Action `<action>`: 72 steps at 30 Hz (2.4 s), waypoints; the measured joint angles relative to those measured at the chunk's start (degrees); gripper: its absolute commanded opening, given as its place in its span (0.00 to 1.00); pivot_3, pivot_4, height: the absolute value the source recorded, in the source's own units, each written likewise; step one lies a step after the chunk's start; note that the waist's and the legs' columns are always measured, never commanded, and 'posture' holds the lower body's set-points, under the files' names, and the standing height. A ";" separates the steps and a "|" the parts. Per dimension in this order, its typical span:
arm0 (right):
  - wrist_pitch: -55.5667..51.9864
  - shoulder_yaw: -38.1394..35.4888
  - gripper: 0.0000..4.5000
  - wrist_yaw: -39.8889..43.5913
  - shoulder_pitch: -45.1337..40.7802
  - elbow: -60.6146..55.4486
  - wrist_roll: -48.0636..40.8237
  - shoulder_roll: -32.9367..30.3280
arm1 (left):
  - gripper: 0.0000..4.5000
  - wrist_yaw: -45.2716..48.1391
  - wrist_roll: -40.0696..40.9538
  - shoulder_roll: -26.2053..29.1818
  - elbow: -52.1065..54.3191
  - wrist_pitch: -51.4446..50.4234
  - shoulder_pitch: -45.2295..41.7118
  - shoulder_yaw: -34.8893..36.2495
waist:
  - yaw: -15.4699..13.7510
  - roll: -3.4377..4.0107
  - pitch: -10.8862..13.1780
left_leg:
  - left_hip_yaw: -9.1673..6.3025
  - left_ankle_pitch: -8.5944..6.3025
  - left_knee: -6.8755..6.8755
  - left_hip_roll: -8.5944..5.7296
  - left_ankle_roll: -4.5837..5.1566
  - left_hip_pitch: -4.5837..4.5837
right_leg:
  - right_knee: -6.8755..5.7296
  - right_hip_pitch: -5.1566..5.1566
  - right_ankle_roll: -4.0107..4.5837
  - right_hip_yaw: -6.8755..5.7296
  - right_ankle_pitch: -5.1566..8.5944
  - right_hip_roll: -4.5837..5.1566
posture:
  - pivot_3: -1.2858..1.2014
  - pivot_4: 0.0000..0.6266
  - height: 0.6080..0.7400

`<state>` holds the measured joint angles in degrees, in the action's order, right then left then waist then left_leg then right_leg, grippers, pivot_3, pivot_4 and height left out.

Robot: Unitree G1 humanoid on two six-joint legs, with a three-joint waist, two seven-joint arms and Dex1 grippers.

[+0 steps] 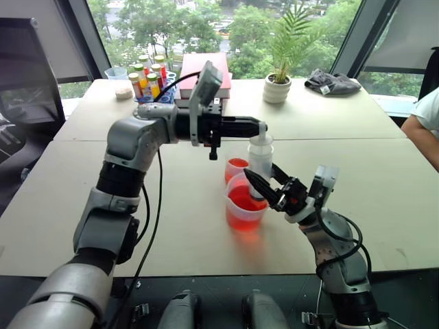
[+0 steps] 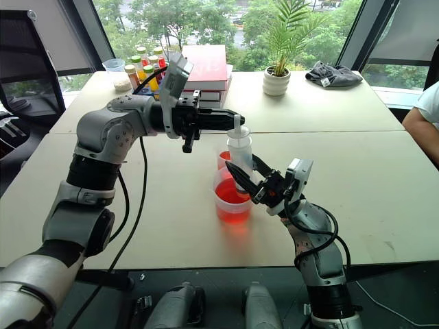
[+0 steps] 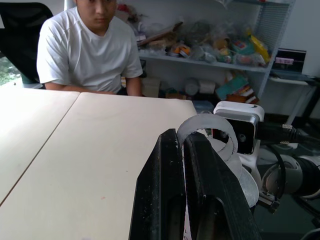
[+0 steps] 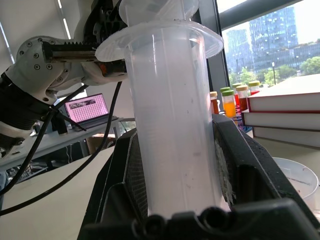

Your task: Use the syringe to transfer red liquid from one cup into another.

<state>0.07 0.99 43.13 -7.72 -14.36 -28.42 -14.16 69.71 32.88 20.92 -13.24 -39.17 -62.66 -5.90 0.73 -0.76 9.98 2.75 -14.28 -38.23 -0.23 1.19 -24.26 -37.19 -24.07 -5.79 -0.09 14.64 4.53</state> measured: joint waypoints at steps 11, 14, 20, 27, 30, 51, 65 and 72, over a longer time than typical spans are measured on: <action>-0.01 -0.03 0.32 -0.02 0.03 0.00 -0.02 -0.34 | 0.01 0.09 0.13 0.23 -0.74 1.12 -0.76 0.01 | 0.00 0.00 0.00 | 0.00 0.00 0.00 0.00 0.00 0.00 | 0.00 0.00 0.00 0.00 0.00 0.00 | 0.52 0.24 1.00; -0.09 -0.03 0.32 -0.02 0.01 -0.03 -0.04 -0.43 | 0.07 0.09 0.29 0.32 -0.75 1.12 -0.77 0.01 | 0.01 0.00 0.00 | 0.00 0.00 0.00 0.00 0.00 0.00 | 0.00 0.00 0.00 0.00 0.00 0.00 | 0.52 0.24 1.00; -0.61 -0.01 0.32 0.11 -0.03 -0.77 -0.17 -0.60 | 0.66 -1.03 0.27 2.31 -0.74 1.07 -0.81 1.90 | 0.06 0.00 0.00 | -0.01 0.00 0.00 0.01 0.00 0.02 | 0.00 0.01 0.00 0.00 0.00 -0.01 | 0.52 0.24 1.00; -4.60 -0.21 0.32 -0.64 -2.22 -1.45 -1.71 -1.16 | 0.99 -1.01 0.25 3.46 -0.03 0.74 -0.22 2.24 | 0.07 0.00 0.00 | -0.01 0.00 0.01 0.01 0.00 0.02 | -0.01 0.00 0.00 0.00 0.00 -0.01 | 0.52 0.24 1.00; -7.91 -0.42 0.32 -2.22 -3.86 -2.03 -2.95 -1.87 | 0.99 -0.32 0.23 5.32 0.82 0.74 1.52 2.24 | 0.07 0.01 0.01 | 0.00 0.00 0.02 0.01 0.00 0.01 | -0.01 -0.02 0.00 0.01 0.00 0.01 | 0.52 0.24 1.00; -2.66 -7.55 0.32 -0.42 -35.99 33.12 -3.39 2.53 | 0.99 -4.37 0.34 12.66 7.01 -0.62 10.21 5.15 | 0.06 0.02 0.02 | 0.06 0.00 0.08 -0.02 0.01 -0.16 | 0.05 -0.17 0.00 -0.02 -0.01 0.10 | 0.52 0.24 1.00; 6.56 -6.51 0.32 5.71 -35.35 41.48 2.53 4.68 | 0.99 -6.86 -1.21 4.15 -3.07 4.94 -0.80 4.98 | 0.21 0.03 0.02 | 0.07 0.00 0.07 -0.02 0.00 -0.14 | 0.00 -0.20 -0.01 -0.03 -0.01 0.09 | 0.52 0.24 1.00; 6.56 -5.96 0.32 6.45 -34.79 41.44 3.54 4.65 | 0.99 -5.84 -2.88 0.42 -8.48 8.51 -4.16 4.57 | 0.24 0.03 0.02 | 0.08 0.00 0.07 -0.02 0.00 -0.15 | 0.00 -0.20 -0.01 -0.03 -0.01 0.09 | 0.52 0.24 1.00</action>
<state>6.63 -4.97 49.58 -42.50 27.08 -24.88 -9.51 63.87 30.00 21.35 -21.73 -30.65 -66.81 -1.32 0.97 -0.73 10.01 2.83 -14.27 -38.15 -0.24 1.19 -24.41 -37.19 -24.27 -5.80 -0.12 14.63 4.62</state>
